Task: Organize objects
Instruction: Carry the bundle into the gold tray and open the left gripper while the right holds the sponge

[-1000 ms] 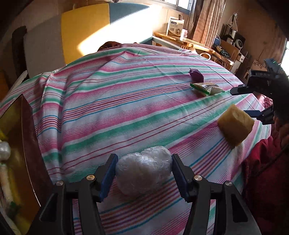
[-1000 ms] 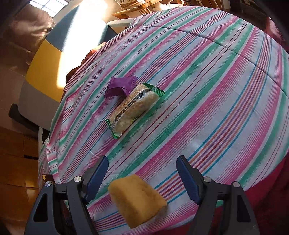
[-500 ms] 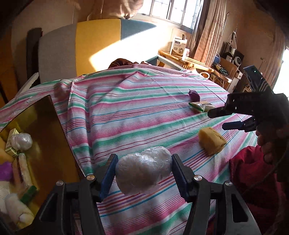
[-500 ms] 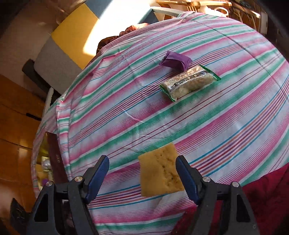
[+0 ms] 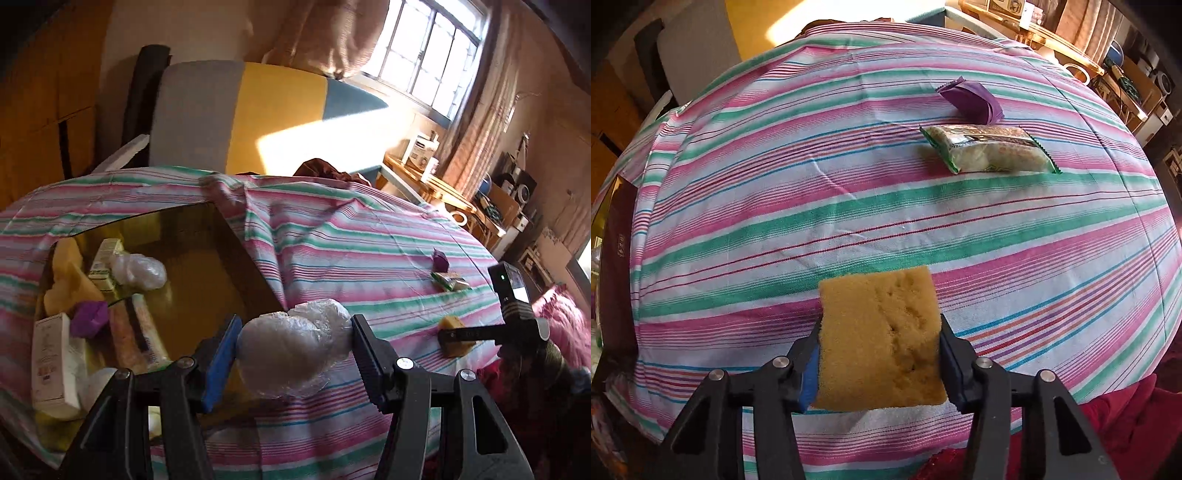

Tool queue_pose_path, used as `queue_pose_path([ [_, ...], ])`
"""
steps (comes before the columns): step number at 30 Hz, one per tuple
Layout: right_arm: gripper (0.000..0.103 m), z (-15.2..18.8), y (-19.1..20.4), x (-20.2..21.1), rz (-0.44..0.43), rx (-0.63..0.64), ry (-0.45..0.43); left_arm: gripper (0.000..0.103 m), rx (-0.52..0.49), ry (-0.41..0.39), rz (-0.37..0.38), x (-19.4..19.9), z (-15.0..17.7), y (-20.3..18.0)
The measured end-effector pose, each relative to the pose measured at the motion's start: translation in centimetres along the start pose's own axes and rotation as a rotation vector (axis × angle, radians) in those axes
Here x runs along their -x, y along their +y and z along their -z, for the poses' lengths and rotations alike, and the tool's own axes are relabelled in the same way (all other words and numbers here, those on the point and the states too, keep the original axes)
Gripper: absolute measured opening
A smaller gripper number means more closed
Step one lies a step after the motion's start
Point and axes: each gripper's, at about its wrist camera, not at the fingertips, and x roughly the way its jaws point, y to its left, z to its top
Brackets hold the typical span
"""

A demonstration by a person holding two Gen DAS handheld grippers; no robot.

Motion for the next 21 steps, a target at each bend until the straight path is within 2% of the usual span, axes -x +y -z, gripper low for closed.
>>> queue_pose_path([
  [3, 0.054, 0.2, -0.1, 0.0, 0.003, -0.003, -0.001, 0.061, 0.141, -0.008, -0.052, 1.4, -0.5, 5.2],
  [6, 0.054, 0.3, -0.3, -0.1, 0.002, -0.001, 0.002, 0.061, 0.241, -0.012, -0.116, 2.3, -0.7, 9.7],
  [10, 0.054, 0.5, -0.5, -0.1, 0.009, 0.006, 0.000, 0.061, 0.323, -0.003, -0.131, 2.0, -1.6, 12.8],
  [16, 0.054, 0.8, -0.8, 0.0, 0.018, 0.016, -0.005, 0.061, 0.326, 0.026, -0.104, -1.5, -5.2, 12.9],
  [21, 0.054, 1.0, -1.3, 0.0, 0.019, 0.021, -0.007, 0.061, 0.233, 0.041, -0.145, -5.9, -8.4, 12.1],
])
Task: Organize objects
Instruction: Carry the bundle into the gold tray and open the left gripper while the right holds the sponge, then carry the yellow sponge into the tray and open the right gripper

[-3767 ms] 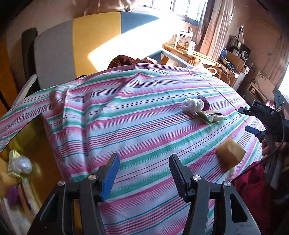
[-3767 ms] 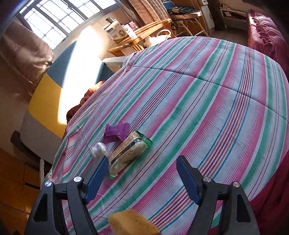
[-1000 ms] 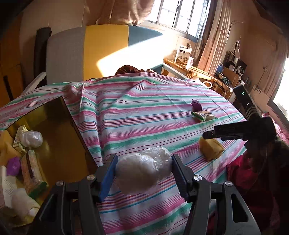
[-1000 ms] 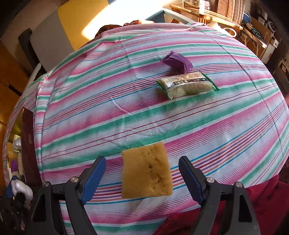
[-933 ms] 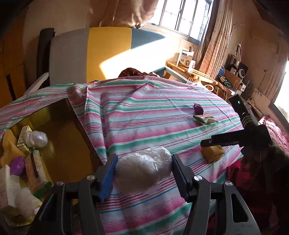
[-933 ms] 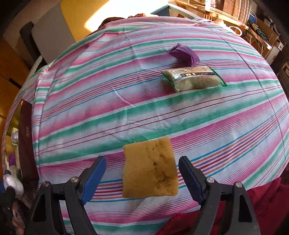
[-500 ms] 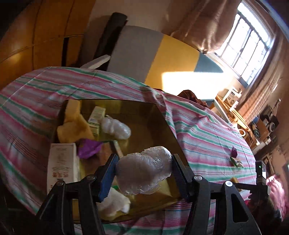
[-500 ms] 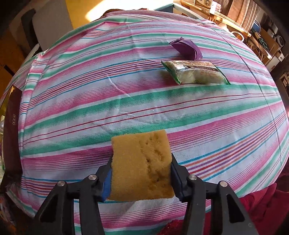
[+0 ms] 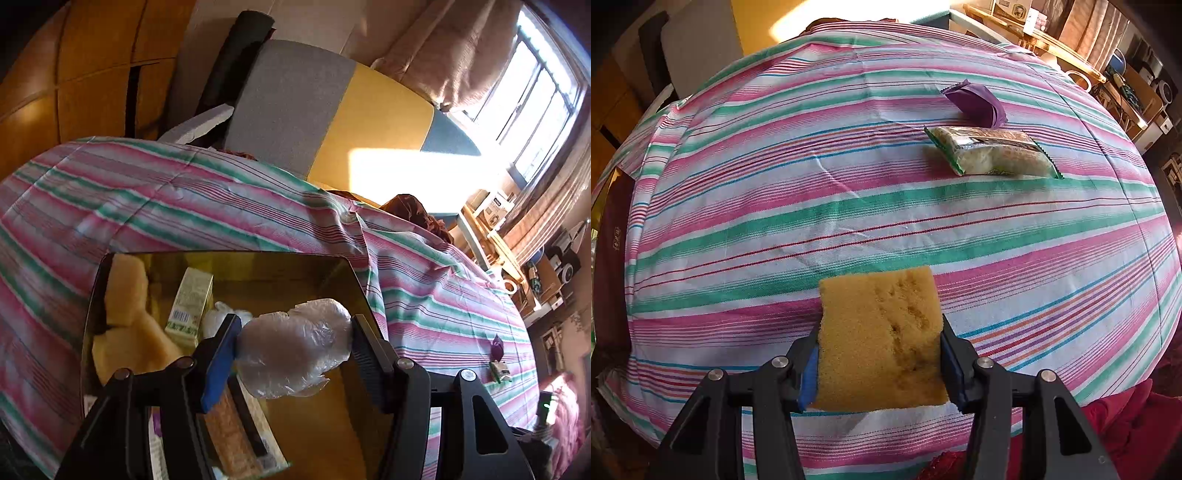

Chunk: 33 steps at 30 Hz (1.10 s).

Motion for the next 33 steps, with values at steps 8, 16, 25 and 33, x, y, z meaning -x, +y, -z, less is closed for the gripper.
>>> queue_pose_path([
  [8, 0.054, 0.2, -0.3, 0.1, 0.002, 0.007, -0.003, 0.061, -0.123, 0.041, -0.121, -5.9, -2.2, -0.3],
  [16, 0.054, 0.7, -0.9, 0.3, 0.010, 0.017, -0.006, 0.067, -0.175, 0.095, -0.227, -10.0, -2.4, 0.6],
  [25, 0.054, 1.0, -1.7, 0.6, 0.011, 0.018, -0.007, 0.082, -0.153, 0.064, -0.223, -7.4, -1.8, 1.9],
  [33, 0.054, 1.3, -2.5, 0.8, 0.018, 0.025, -0.013, 0.084, -0.061, -0.008, -0.201, -3.0, -2.1, 3.1],
])
